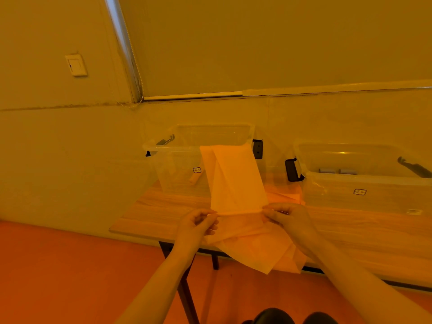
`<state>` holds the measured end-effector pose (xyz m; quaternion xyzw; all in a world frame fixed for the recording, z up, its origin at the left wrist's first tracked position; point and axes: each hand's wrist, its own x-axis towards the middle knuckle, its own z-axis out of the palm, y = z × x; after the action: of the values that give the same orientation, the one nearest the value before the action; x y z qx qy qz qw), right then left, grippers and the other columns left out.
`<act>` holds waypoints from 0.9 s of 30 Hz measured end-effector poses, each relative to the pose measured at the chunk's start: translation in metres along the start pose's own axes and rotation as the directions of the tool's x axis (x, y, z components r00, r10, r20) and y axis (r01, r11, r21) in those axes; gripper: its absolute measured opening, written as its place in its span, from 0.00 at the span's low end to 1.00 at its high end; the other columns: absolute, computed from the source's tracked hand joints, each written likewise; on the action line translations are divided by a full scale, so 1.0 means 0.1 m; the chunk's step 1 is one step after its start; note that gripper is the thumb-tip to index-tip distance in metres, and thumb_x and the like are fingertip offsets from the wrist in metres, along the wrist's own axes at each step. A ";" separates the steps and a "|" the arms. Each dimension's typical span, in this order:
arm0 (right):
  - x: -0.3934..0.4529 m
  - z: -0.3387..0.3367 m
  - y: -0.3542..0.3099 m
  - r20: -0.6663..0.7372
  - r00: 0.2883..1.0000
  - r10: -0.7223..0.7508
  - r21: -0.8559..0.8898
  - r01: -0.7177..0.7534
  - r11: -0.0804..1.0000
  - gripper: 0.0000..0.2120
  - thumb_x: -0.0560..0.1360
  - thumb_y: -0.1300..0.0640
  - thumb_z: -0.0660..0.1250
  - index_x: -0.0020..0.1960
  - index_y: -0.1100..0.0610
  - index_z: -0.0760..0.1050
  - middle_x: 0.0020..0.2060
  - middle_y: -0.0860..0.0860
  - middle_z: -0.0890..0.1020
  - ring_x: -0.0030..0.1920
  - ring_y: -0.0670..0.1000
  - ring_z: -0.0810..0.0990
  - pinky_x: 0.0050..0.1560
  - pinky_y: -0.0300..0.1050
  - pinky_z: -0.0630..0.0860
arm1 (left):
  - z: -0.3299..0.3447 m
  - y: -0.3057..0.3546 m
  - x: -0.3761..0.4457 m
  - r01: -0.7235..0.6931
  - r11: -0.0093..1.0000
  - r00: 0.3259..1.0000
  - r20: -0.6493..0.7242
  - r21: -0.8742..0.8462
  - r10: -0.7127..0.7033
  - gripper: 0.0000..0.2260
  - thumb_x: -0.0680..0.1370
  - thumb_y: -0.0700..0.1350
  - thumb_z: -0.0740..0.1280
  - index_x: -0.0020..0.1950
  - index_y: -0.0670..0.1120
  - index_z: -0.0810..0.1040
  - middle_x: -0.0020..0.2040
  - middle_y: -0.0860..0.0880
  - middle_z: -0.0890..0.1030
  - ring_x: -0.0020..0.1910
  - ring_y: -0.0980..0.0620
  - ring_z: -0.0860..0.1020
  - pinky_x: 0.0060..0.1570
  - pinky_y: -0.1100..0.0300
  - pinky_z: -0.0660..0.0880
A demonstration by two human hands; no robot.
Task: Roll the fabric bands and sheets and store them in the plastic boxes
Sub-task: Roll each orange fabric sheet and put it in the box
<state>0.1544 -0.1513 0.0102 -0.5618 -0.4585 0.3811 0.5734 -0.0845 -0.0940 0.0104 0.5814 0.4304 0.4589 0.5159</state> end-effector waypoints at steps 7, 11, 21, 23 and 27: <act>0.01 0.03 0.00 -0.010 1.000 0.008 0.035 -0.007 0.999 0.05 0.74 0.59 0.70 0.46 0.59 0.83 0.43 0.54 0.85 0.46 0.53 0.83 0.43 0.40 0.79 | 0.04 0.03 0.02 -0.027 1.000 1.000 -0.010 -0.009 0.027 0.04 0.77 0.40 0.67 0.47 0.39 0.80 0.44 0.43 0.83 0.44 0.49 0.83 0.43 0.62 0.79; 0.01 0.03 -0.02 -0.049 0.999 -0.001 0.058 0.004 0.998 0.06 0.72 0.61 0.71 0.49 0.57 0.82 0.48 0.53 0.83 0.48 0.54 0.83 0.46 0.43 0.80 | 0.05 0.05 0.02 -0.065 0.997 0.998 -0.008 -0.030 0.065 0.04 0.76 0.38 0.68 0.50 0.40 0.77 0.39 0.45 0.83 0.36 0.52 0.82 0.38 0.63 0.79; 0.01 -0.04 -0.13 -0.013 1.000 -0.023 -0.011 0.022 1.000 0.08 0.71 0.61 0.72 0.47 0.50 0.82 0.50 0.45 0.80 0.52 0.49 0.80 0.50 0.44 0.78 | 0.03 0.13 0.06 -0.058 0.998 0.998 -0.005 0.030 0.058 0.07 0.72 0.38 0.73 0.49 0.42 0.81 0.41 0.46 0.84 0.38 0.53 0.83 0.38 0.63 0.79; 0.03 -0.04 -0.14 -0.019 1.000 -0.020 0.031 0.021 0.999 0.05 0.73 0.61 0.71 0.47 0.54 0.83 0.48 0.49 0.82 0.50 0.51 0.81 0.49 0.44 0.79 | 0.04 0.16 0.07 -0.072 0.997 0.997 -0.005 0.040 0.072 0.04 0.74 0.39 0.71 0.48 0.41 0.81 0.39 0.47 0.84 0.36 0.53 0.82 0.37 0.63 0.79; 0.06 -0.04 -0.15 -0.049 0.999 -0.013 0.021 0.014 1.000 0.05 0.74 0.59 0.70 0.47 0.56 0.83 0.49 0.52 0.83 0.50 0.52 0.81 0.49 0.44 0.80 | 0.06 0.19 0.10 -0.091 0.992 0.995 -0.031 0.084 0.094 0.03 0.76 0.43 0.69 0.45 0.44 0.82 0.38 0.48 0.81 0.36 0.55 0.79 0.35 0.63 0.77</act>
<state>0.1590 -0.1475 0.0260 -0.5617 -0.4440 0.3683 0.5931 -0.0764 -0.0872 0.0297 0.6134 0.4304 0.4742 0.4621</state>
